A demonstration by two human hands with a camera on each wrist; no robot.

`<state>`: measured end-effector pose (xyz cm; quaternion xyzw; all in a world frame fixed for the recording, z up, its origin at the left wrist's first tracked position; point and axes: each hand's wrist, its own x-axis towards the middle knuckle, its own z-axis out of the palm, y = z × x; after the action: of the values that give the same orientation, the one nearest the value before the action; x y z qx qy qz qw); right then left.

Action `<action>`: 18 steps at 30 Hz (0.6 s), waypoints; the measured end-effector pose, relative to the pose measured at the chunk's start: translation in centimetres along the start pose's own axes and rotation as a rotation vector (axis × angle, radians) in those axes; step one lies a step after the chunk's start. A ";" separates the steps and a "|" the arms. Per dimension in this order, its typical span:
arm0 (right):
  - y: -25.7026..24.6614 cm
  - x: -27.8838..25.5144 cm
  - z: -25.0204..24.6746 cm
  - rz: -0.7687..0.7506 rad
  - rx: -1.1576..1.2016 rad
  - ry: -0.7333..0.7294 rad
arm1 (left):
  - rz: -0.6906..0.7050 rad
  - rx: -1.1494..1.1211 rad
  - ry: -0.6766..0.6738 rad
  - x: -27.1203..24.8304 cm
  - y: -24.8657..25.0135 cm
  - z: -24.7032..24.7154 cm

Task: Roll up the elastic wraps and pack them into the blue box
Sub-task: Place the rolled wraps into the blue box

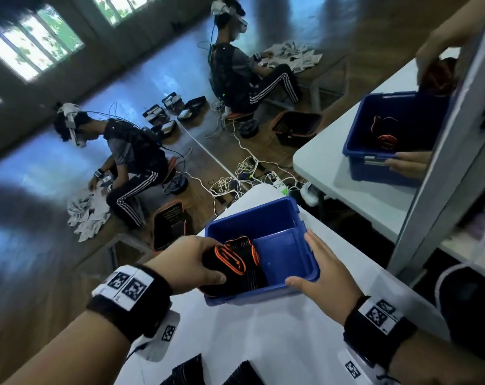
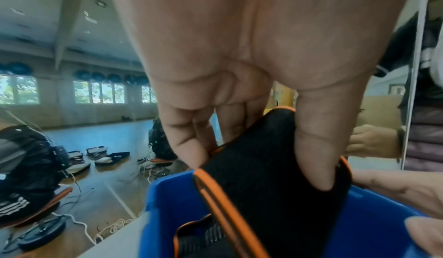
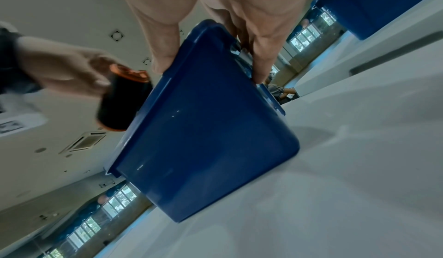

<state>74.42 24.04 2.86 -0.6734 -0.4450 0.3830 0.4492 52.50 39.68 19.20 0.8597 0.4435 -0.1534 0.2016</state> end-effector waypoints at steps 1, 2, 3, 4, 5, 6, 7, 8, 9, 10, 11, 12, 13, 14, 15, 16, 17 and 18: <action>0.0 0.0 0.0 -0.004 0.001 -0.002 | 0.015 0.038 -0.018 1.3 0.8 -0.2; 0.1 0.2 -0.1 -0.003 0.007 -0.004 | 0.030 0.082 -0.037 2.7 1.7 -0.3; 0.2 0.3 -0.1 -0.003 0.018 -0.004 | 0.045 0.131 -0.056 4.0 2.4 -0.1; 0.2 0.4 -0.1 -0.003 0.031 -0.005 | 0.055 0.176 -0.075 5.3 3.1 0.1; 0.2 0.4 0.0 0.002 0.047 -0.009 | 0.056 0.215 -0.095 6.4 3.7 0.5; 0.4 0.6 0.0 0.011 0.063 -0.012 | 0.059 0.246 -0.119 7.5 4.4 0.9; 0.6 0.6 0.0 0.007 0.078 -0.017 | 0.061 0.271 -0.144 8.5 5.0 1.5; 0.8 0.7 0.1 -0.002 0.083 -0.027 | 0.062 0.288 -0.165 9.4 5.4 2.1; 0.8 0.8 0.1 -0.017 0.079 -0.031 | 0.061 0.298 -0.184 10.2 5.7 2.7; 0.9 0.8 0.1 -0.025 0.067 -0.031 | 0.058 0.299 -0.202 11.0 6.1 3.3; 0.9 0.8 0.0 -0.027 0.059 -0.031 | 0.052 0.299 -0.220 11.6 6.4 3.9; 0.7 0.9 -0.1 -0.027 0.054 -0.031 | 0.051 0.311 -0.239 12.1 6.7 4.6; 0.8 0.9 -0.1 -0.031 0.051 -0.030 | 0.052 0.335 -0.257 12.6 7.0 5.2; 0.8 0.9 -0.1 -0.039 0.042 -0.033 | 0.056 0.362 -0.269 12.9 7.3 5.7; 0.8 0.9 -0.1 -0.049 0.035 -0.038 | 0.059 0.382 -0.273 13.1 7.6 6.2; 0.9 1.0 -0.1 -0.051 0.032 -0.043 | 0.065 0.395 -0.269 13.3 7.8 6.5; 0.9 1.0 -0.2 -0.052 0.032 -0.045 | 0.074 0.400 -0.263 13.5 7.9 6.9; 1.0 1.0 -0.2 -0.052 0.031 -0.046 | 0.083 0.399 -0.259 13.6 8.0 7.2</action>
<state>75.20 24.75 1.87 -0.6455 -0.4665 0.3933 0.4593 66.06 41.53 8.61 0.8733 0.3391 -0.3384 0.0890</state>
